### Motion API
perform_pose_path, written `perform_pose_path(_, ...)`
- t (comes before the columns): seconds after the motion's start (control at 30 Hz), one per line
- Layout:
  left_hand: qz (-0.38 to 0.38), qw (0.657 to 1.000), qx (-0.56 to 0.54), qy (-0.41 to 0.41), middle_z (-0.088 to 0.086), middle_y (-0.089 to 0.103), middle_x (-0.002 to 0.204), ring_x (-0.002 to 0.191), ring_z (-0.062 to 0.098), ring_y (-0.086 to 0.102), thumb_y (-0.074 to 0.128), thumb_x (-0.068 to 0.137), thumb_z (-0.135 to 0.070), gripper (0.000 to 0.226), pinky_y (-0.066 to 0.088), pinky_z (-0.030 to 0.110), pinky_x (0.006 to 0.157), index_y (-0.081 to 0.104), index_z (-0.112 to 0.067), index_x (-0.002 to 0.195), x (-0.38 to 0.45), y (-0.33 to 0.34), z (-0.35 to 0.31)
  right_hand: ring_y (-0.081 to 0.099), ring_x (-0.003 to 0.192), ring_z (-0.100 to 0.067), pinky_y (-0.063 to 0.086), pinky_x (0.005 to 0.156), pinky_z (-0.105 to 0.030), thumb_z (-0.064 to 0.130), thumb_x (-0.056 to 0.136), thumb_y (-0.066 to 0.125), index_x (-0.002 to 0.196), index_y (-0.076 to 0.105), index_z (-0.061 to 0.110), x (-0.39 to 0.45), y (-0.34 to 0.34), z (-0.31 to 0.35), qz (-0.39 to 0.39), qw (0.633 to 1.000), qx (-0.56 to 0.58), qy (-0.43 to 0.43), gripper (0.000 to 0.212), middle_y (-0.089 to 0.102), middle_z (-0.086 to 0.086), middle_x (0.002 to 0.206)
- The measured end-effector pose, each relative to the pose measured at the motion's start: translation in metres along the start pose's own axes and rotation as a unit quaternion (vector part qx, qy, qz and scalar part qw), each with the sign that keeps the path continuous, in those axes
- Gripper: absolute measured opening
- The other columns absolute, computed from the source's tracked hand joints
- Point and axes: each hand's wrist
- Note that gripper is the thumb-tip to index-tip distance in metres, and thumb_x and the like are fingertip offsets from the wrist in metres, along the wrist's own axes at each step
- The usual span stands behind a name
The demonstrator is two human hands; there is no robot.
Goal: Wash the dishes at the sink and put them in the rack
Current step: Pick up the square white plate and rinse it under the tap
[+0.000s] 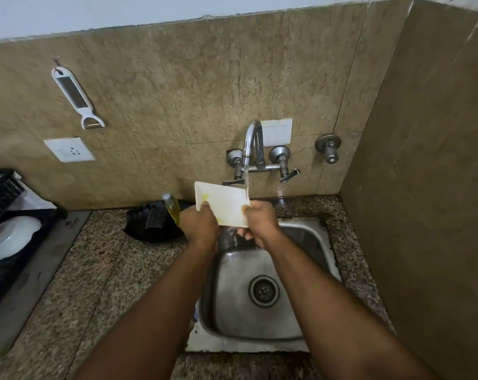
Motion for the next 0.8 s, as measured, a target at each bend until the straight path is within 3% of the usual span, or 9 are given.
perform_pose_path(0.07, 0.001, 1.0, 0.013, 0.01, 0.023, 0.074, 0.105, 0.092, 0.033, 0.071, 0.061, 0.1, -0.014, 0.03, 0.054, 0.034, 0.078, 0.071, 0.011, 0.113, -0.009, 0.003, -0.006, 0.055, 0.039, -0.018, 0.037, 0.034, -0.021, 0.021, 0.106, 0.051, 0.104, 0.072, 0.005, 0.009, 0.008, -0.001, -0.093, 0.995, -0.034, -0.016, 0.026, 0.07, -0.017, 0.074)
perform_pose_path(0.1, -0.002, 1.0, 0.012, 0.009, 0.022, 0.074, 0.106, 0.093, 0.032, 0.07, 0.06, 0.1, -0.013, 0.03, 0.051, 0.031, 0.076, 0.071, 0.011, 0.114, -0.01, 0.003, -0.006, 0.054, 0.039, -0.017, 0.036, 0.034, -0.02, 0.021, 0.106, 0.051, 0.104, 0.073, 0.007, 0.011, 0.01, 0.0, -0.095, 0.995, -0.028, -0.013, 0.026, 0.069, -0.016, 0.074)
perform_pose_path(0.17, -0.026, 1.0, 0.01, 0.0, 0.022, 0.074, 0.106, 0.096, 0.033, 0.071, 0.061, 0.099, -0.014, 0.031, 0.052, 0.032, 0.075, 0.071, 0.01, 0.116, -0.008, -0.002, -0.009, 0.057, 0.045, -0.016, 0.039, 0.038, -0.023, 0.009, 0.105, 0.046, 0.117, 0.07, 0.009, 0.006, 0.004, 0.003, 0.008, 1.0, 0.006, 0.0, 0.026, 0.071, -0.016, 0.082)
perform_pose_path(0.23, -0.048, 0.999, 0.002, -0.003, 0.025, 0.074, 0.107, 0.098, 0.037, 0.072, 0.062, 0.098, -0.015, 0.032, 0.053, 0.034, 0.078, 0.071, 0.01, 0.116, 0.001, -0.008, -0.009, 0.061, 0.06, -0.016, 0.047, 0.048, -0.026, -0.01, 0.098, 0.039, 0.129, 0.064, 0.008, 0.0, -0.004, 0.002, 0.128, 0.99, 0.064, 0.003, 0.043, 0.073, -0.017, 0.099)
perform_pose_path(0.27, -0.049, 0.999, 0.006, 0.001, 0.026, 0.074, 0.107, 0.099, 0.038, 0.072, 0.062, 0.098, -0.014, 0.032, 0.051, 0.033, 0.077, 0.071, 0.011, 0.115, 0.003, -0.01, -0.009, 0.062, 0.063, -0.017, 0.047, 0.05, -0.026, -0.014, 0.096, 0.038, 0.13, 0.063, 0.007, -0.002, -0.006, -0.001, 0.143, 0.986, 0.083, 0.002, 0.047, 0.073, -0.018, 0.104)
perform_pose_path(0.43, -0.043, 0.999, 0.018, 0.003, 0.026, 0.073, 0.113, 0.104, 0.04, 0.07, 0.059, 0.101, -0.015, 0.032, 0.043, 0.028, 0.076, 0.07, 0.009, 0.119, -0.016, -0.001, -0.01, 0.051, 0.042, -0.012, 0.033, 0.036, -0.019, 0.011, 0.102, 0.051, 0.107, 0.072, 0.008, 0.002, 0.012, 0.003, -0.073, 0.997, -0.004, -0.013, 0.022, 0.071, -0.012, 0.08)
perform_pose_path(0.5, -0.054, 0.999, 0.009, 0.003, 0.026, 0.073, 0.113, 0.104, 0.04, 0.07, 0.059, 0.101, -0.015, 0.033, 0.045, 0.028, 0.077, 0.07, 0.009, 0.12, -0.015, -0.001, -0.011, 0.05, 0.042, -0.012, 0.033, 0.037, -0.02, 0.009, 0.104, 0.049, 0.112, 0.07, 0.01, 0.001, 0.013, 0.008, -0.048, 0.998, 0.047, -0.002, 0.022, 0.072, -0.012, 0.081)
perform_pose_path(0.63, -0.074, 0.997, -0.016, 0.013, 0.025, 0.074, 0.108, 0.101, 0.039, 0.072, 0.061, 0.098, -0.016, 0.032, 0.056, 0.036, 0.081, 0.071, 0.009, 0.116, -0.004, -0.007, -0.012, 0.053, 0.05, -0.015, 0.039, 0.04, -0.024, -0.015, 0.093, 0.038, 0.117, 0.068, 0.005, -0.006, 0.003, 0.009, 0.081, 0.987, 0.135, 0.003, 0.043, 0.072, -0.017, 0.089)
perform_pose_path(0.8, -0.055, 0.998, -0.034, 0.0, 0.026, 0.073, 0.113, 0.104, 0.039, 0.07, 0.056, 0.102, -0.013, 0.032, 0.043, 0.027, 0.073, 0.069, 0.012, 0.118, -0.021, 0.004, -0.015, 0.045, 0.037, -0.009, 0.03, 0.035, -0.019, 0.008, 0.102, 0.055, 0.108, 0.072, 0.01, 0.001, 0.015, 0.01, -0.084, 0.991, 0.103, -0.004, 0.019, 0.071, -0.009, 0.073)
Point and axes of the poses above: each hand's wrist, its own x-axis towards the middle knuckle, its own y-axis out of the palm, z = x × y
